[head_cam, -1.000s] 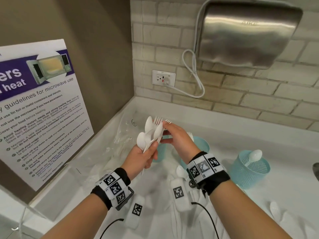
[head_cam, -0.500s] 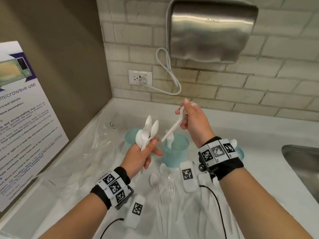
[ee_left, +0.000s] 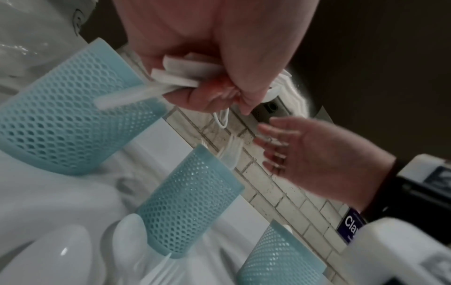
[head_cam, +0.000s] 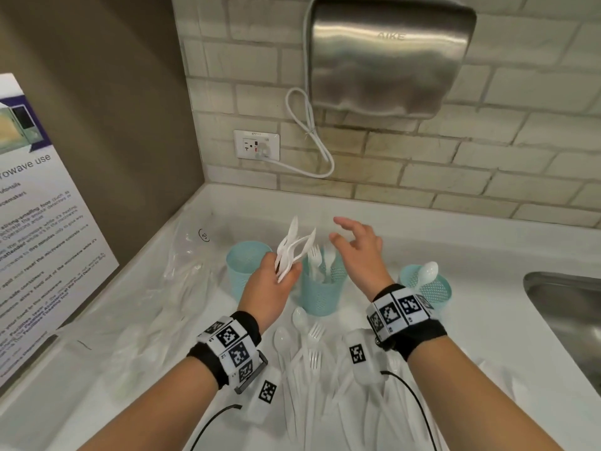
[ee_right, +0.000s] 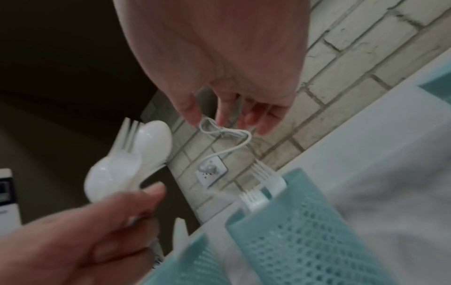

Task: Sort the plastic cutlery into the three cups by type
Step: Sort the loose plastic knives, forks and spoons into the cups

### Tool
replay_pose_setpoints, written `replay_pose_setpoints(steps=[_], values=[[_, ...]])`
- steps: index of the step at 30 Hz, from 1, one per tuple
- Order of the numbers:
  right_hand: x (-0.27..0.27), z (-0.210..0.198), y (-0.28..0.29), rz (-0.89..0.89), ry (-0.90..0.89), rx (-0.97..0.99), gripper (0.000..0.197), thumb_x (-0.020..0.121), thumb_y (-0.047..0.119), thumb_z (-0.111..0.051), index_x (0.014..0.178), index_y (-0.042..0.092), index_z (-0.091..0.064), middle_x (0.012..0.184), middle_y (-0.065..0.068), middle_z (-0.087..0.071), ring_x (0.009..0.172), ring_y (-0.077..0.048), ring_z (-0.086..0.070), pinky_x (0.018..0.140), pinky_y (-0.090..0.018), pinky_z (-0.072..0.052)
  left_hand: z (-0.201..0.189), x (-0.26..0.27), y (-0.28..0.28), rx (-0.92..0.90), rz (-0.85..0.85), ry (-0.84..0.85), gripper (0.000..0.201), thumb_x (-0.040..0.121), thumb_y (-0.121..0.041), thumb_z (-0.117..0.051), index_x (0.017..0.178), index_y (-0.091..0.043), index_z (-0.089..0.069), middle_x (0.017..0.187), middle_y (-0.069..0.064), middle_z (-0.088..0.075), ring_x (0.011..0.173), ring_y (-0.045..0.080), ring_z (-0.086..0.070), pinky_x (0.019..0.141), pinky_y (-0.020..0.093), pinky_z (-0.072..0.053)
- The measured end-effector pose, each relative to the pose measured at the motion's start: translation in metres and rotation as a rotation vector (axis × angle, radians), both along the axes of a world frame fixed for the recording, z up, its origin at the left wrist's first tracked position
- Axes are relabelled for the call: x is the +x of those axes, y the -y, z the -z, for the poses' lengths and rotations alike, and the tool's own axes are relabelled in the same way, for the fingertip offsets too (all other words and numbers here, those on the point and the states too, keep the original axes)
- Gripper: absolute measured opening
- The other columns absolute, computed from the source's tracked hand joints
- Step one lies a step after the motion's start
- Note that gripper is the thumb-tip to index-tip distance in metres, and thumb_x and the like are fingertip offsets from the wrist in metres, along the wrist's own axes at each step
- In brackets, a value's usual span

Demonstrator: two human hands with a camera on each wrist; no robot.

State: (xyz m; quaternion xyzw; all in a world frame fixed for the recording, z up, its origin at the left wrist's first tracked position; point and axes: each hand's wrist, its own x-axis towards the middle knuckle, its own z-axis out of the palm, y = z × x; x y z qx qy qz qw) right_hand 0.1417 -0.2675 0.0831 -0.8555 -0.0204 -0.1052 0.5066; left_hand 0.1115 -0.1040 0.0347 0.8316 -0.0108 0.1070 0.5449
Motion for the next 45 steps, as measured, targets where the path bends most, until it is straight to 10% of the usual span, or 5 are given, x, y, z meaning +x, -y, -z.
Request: replay_pose_setpoints(steps=[12, 18, 30, 36, 45], values=[[-0.014, -0.033, -0.011, -0.208, 0.238, 0.143, 0.007, 0.091, 0.022, -0.059, 0.094, 0.028, -0.058, 0.109, 0.015, -0.06, 0.111, -0.014, -0.047, 0.093, -0.025, -0.038, -0.003, -0.004, -0.001, 0.039, 0.11, 0.021, 0.02, 0.094, -0.039, -0.05, 0.098, -0.019, -0.048, 0.079, -0.013, -0.055, 0.069, -0.005, -0.053, 0.063, 0.012, -0.038], [-0.02, -0.072, 0.004, -0.225, 0.422, 0.544, 0.015, 0.101, 0.013, -0.041, 0.098, 0.027, -0.045, 0.086, -0.001, -0.053, 0.069, -0.021, -0.063, 0.073, -0.032, -0.056, -0.001, -0.004, -0.003, 0.099, 0.099, -0.013, 0.022, 0.097, -0.04, -0.044, 0.105, -0.02, -0.044, 0.081, -0.009, -0.055, 0.073, 0.003, -0.054, 0.069, 0.025, -0.042], [-0.017, -0.011, -0.01, -0.224, -0.126, 0.328, 0.033, 0.088, 0.002, -0.055, 0.103, 0.029, -0.065, 0.096, -0.001, -0.067, 0.08, -0.004, -0.062, 0.07, -0.013, -0.045, -0.017, -0.009, 0.014, -0.461, 0.241, -0.164, 0.023, 0.095, -0.034, -0.049, 0.082, -0.016, -0.056, 0.049, -0.009, -0.028, 0.042, 0.007, -0.023, 0.04, 0.018, -0.021], [-0.025, -0.017, -0.014, -0.252, -0.117, 0.464, 0.014, 0.091, 0.007, -0.06, 0.101, 0.0, -0.066, 0.045, 0.018, -0.059, 0.037, 0.006, -0.05, 0.041, -0.004, -0.035, -0.026, -0.011, 0.013, -0.617, 0.405, -0.264, 0.043, 0.088, -0.055, -0.04, 0.099, -0.015, -0.053, 0.052, -0.005, -0.025, 0.041, 0.006, -0.018, 0.039, 0.016, -0.014], [-0.004, -0.023, 0.0, -0.046, 0.027, 0.355, 0.008, 0.092, 0.017, -0.058, 0.086, 0.021, -0.055, 0.087, 0.006, -0.062, 0.074, -0.004, -0.055, 0.071, -0.021, -0.042, -0.02, -0.006, 0.01, -0.558, 0.24, -0.231, 0.035, 0.098, -0.043, -0.041, 0.093, -0.014, -0.06, 0.058, -0.001, -0.043, 0.042, 0.006, -0.027, 0.04, 0.018, -0.025]])
